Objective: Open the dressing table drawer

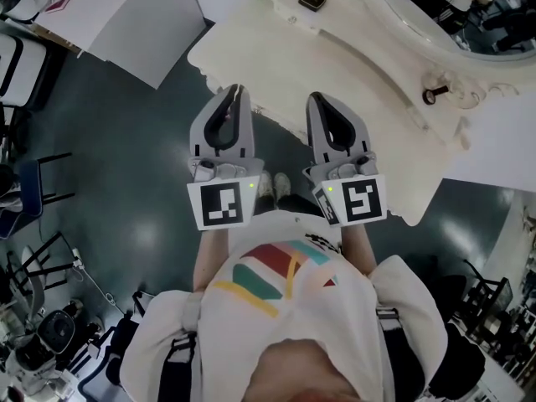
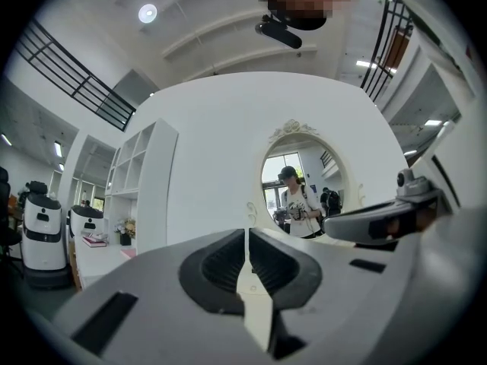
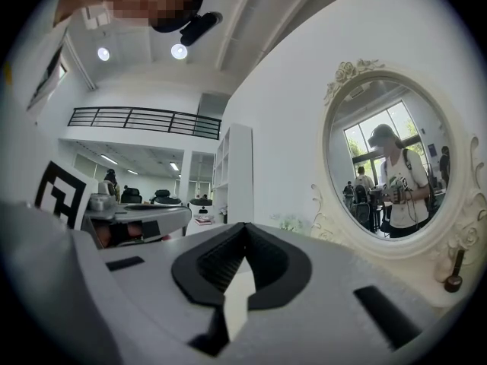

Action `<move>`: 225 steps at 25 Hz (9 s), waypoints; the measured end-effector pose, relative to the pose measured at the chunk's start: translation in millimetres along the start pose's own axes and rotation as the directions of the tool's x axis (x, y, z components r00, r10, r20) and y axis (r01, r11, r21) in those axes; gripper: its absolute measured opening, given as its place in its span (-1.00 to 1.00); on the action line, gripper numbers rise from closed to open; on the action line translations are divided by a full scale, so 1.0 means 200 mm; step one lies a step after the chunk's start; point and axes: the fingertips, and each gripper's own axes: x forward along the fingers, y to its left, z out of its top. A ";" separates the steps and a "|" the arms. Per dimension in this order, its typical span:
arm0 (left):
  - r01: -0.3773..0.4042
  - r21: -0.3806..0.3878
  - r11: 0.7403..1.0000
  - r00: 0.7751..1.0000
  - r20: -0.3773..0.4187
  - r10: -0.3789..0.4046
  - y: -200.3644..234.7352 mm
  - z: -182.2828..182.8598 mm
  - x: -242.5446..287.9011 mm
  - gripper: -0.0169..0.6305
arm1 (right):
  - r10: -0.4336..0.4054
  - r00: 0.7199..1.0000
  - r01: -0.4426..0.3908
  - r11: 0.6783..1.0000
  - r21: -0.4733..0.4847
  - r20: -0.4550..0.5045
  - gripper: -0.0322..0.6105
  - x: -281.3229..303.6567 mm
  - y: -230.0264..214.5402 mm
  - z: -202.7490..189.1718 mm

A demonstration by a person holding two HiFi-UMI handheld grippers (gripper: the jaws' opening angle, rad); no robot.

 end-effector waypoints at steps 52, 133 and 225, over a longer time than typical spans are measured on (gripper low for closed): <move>0.624 -0.017 0.781 0.778 0.108 -0.619 -1.34 0.12 0.67 -0.90 | -0.752 0.647 0.759 0.651 0.010 -0.126 -0.90 -0.94 -1.25 -0.25; 0.544 0.052 0.837 0.838 -0.086 -0.539 -1.26 -0.28 0.73 -0.90 | -0.641 0.346 0.852 0.520 -0.055 -0.685 -0.66 -1.18 -2.03 -1.65; 0.553 0.023 0.833 0.833 -0.046 -0.551 -1.21 -0.22 0.65 -0.90 | -0.623 0.322 0.854 0.516 -0.065 -0.713 -0.66 -1.30 -1.73 -1.65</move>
